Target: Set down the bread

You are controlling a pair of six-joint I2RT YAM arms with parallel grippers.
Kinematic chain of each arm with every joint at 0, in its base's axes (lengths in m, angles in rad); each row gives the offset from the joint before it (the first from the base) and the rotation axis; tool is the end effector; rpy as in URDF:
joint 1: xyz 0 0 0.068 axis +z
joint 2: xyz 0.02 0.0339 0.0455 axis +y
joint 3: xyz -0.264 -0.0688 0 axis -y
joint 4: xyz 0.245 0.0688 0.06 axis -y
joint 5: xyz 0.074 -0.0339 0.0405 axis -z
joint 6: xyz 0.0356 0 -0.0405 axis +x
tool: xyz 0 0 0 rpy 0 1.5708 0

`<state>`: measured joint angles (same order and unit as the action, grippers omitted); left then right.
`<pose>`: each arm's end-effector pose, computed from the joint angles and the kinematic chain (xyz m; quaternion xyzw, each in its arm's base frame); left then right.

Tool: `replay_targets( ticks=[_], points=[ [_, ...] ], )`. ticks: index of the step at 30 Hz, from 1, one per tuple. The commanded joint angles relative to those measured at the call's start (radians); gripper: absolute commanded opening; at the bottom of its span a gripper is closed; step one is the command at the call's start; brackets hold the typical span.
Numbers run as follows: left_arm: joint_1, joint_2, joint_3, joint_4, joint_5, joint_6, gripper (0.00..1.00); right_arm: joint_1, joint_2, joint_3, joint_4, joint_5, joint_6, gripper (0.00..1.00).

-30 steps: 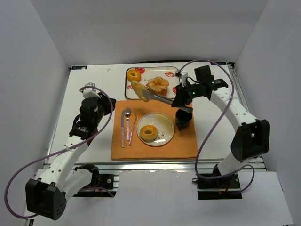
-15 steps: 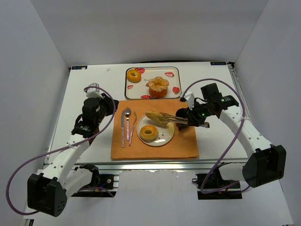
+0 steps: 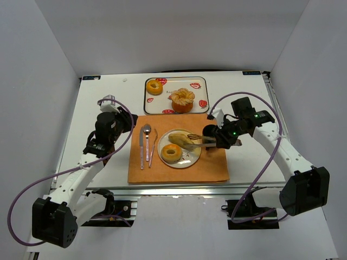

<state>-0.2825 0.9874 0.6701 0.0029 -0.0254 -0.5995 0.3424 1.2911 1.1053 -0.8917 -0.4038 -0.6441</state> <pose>0.2214 -0.0633 0.2805 -0.1351 0.7977 -0.2415 0.5358 0.2303 0.0970 0.2869 -0.4930 0.8136 0.1563 0.2657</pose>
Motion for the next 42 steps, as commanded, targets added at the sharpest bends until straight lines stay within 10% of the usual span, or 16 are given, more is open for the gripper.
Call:
replay_targets(
  ticks=[1,16,19,20,24,30,35,42],
  points=[
    [0.008,-0.019,-0.003,0.020,0.010,0.001,0.32,0.006,-0.030,0.051,-0.006,-0.038,-0.009,0.50],
    [0.008,-0.018,0.017,0.006,0.022,0.007,0.27,0.004,-0.116,0.166,0.080,-0.010,0.035,0.49],
    [0.008,-0.012,0.014,0.026,0.076,0.007,0.06,-0.045,-0.133,0.156,0.172,0.063,0.137,0.26],
    [0.008,0.000,0.014,0.043,0.125,0.007,0.00,-0.080,-0.138,0.148,0.248,0.081,0.221,0.01],
    [0.002,0.069,0.037,0.049,0.283,0.015,0.00,-0.381,-0.136,0.045,0.465,0.102,0.380,0.00],
    [-0.128,0.143,0.094,-0.067,0.270,0.142,0.54,-0.539,0.025,-0.189,0.686,0.148,0.426,0.00],
    [-0.245,0.188,0.106,-0.153,0.219,0.262,0.66,-0.560,0.088,-0.330,0.852,0.194,0.442,0.00],
    [-0.334,0.240,0.091,-0.187,0.186,0.391,0.71,-0.565,0.188,-0.372,0.801,0.161,0.379,0.62]
  ],
)
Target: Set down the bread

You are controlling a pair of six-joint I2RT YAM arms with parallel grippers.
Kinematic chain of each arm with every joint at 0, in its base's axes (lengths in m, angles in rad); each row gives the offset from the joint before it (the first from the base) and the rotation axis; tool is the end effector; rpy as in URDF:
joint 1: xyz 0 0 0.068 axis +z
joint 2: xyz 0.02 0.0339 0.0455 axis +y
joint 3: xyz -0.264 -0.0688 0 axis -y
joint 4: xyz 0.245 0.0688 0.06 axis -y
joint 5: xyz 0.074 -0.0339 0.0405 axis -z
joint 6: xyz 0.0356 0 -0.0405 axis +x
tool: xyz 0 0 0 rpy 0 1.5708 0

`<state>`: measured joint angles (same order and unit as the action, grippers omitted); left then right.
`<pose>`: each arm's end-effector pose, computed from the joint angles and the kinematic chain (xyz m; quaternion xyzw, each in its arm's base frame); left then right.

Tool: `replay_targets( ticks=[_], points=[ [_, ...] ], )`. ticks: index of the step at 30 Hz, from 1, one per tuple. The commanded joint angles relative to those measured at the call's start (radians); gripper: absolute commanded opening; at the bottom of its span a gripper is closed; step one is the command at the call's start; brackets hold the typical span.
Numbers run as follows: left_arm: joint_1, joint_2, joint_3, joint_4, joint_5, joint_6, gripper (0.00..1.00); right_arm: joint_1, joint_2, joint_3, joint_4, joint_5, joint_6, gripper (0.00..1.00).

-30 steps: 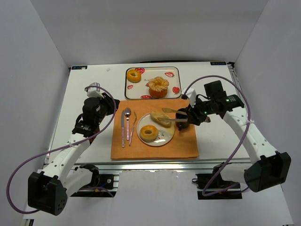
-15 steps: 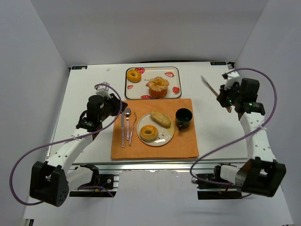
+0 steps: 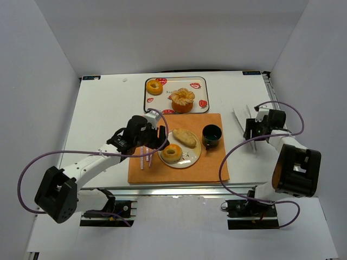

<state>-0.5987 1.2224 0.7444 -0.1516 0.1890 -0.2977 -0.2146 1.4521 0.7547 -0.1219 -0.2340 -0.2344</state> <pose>0.2136 -0.1538 0.2381 0.1753 0.8709 -0.2714 0.3704 0.2844 -0.0535 0.1849 -0.0520 0.9234 0.0247 0.3795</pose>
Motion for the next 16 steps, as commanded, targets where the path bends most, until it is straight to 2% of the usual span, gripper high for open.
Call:
replay_targets(
  ticks=[1,2,3,6,11,16],
  points=[
    [-0.018,0.015,0.018,-0.034,-0.031,0.095,0.71,-0.008,0.034,-0.023,0.025,-0.014,-0.042,0.71],
    [-0.018,0.040,0.026,-0.043,-0.028,0.104,0.71,-0.008,0.036,-0.023,0.018,-0.013,-0.054,0.86],
    [-0.019,0.051,0.032,-0.049,-0.025,0.121,0.71,-0.008,0.036,-0.023,0.015,-0.011,-0.057,0.89],
    [-0.026,0.090,0.059,-0.078,-0.017,0.163,0.71,-0.014,0.010,0.001,-0.022,-0.005,-0.077,0.89],
    [-0.035,0.109,0.079,-0.091,0.010,0.238,0.71,-0.014,-0.050,0.157,-0.131,0.096,-0.072,0.89],
    [-0.042,0.172,0.098,-0.074,0.053,0.287,0.71,-0.008,-0.094,0.288,-0.119,0.039,-0.063,0.89]
  ],
)
